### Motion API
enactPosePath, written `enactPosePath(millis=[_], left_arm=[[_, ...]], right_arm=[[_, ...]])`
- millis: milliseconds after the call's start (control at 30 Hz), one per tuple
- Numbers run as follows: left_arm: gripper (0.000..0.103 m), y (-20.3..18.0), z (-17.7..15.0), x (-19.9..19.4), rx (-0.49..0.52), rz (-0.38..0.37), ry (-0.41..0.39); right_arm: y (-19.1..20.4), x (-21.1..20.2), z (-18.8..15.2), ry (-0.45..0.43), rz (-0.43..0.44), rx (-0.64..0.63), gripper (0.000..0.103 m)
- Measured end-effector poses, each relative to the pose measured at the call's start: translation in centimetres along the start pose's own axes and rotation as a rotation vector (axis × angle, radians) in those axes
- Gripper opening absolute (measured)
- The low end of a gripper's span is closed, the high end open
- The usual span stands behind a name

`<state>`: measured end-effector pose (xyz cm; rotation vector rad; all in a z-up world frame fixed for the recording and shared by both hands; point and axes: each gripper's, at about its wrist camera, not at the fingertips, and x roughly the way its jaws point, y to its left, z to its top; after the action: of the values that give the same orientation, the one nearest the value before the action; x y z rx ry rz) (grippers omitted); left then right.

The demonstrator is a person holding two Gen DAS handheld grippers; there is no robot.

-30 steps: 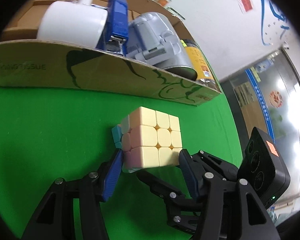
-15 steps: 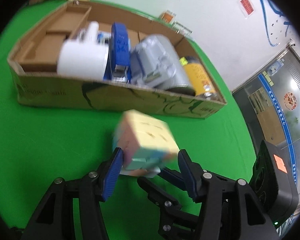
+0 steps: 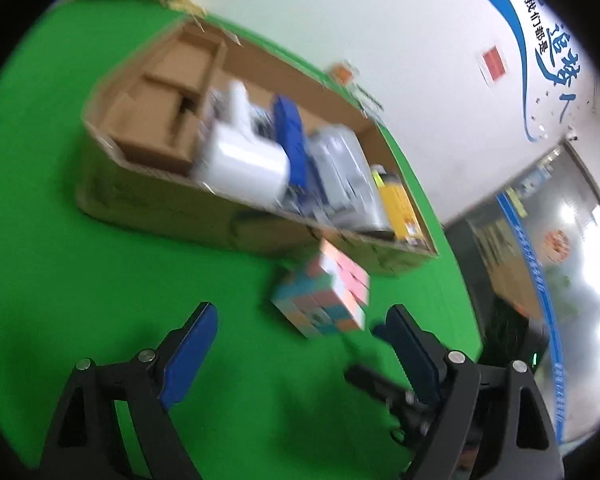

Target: Organize rigid objects

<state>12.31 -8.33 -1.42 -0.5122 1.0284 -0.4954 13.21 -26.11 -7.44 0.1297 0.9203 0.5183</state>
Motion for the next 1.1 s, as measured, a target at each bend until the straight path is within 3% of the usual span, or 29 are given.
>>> enactPosePath(millis=[200,267,367,400,467,600,667,700,833,933,1000,1100], left_arm=[[0.083,-0.6,1.6,1.9,-0.006,-0.079,0.018],[0.071,-0.4,2.5,3.1,-0.004,-0.065,0.048],[0.045,0.8,2.8,4.8,-0.014,-0.061,0.105],[0.04,1.2,2.7,5.3,-0.024,-0.059,0.118],[0.04,2.2,2.5,5.6,-0.061,-0.094,0.114],[0.039,3.6,2.0,5.7,-0.096,-0.153,0.106],[0.04,4.1,1.8,5.7,-0.122,-0.188,0.118],[0.04,4.0,1.9,5.9,-0.12,-0.192,0.123],[0.04,3.8,1.9,5.8,-0.077,-0.184,0.145],[0.04,3.0,1.9,5.8,-0.051,-0.185,0.165],[0.034,2.8,1.7,5.7,-0.031,-0.195,0.169],[0.034,2.8,1.7,5.6,-0.047,-0.206,0.183]], right_arm=[[-1.9,1.2,3.6,-0.03,0.008,-0.004,0.08],[-3.5,0.8,4.1,-0.047,0.035,0.021,0.073],[-3.9,1.5,4.8,-0.031,0.041,0.057,0.054],[-3.8,2.1,4.9,-0.009,0.043,0.064,0.051],[-4.4,2.0,4.3,-0.001,0.069,0.092,0.048],[-4.9,2.5,4.0,-0.013,0.086,0.13,0.048],[-5.8,2.8,4.1,0.001,0.102,0.18,0.056],[-6.1,2.6,3.4,0.006,0.091,0.202,0.062],[-6.7,3.1,3.7,0.074,0.082,0.265,0.064],[-5.7,3.7,4.2,0.122,0.129,0.237,0.067],[-5.0,3.8,4.5,0.116,0.103,0.185,0.08],[-4.8,4.4,4.3,0.155,0.088,0.185,0.081]])
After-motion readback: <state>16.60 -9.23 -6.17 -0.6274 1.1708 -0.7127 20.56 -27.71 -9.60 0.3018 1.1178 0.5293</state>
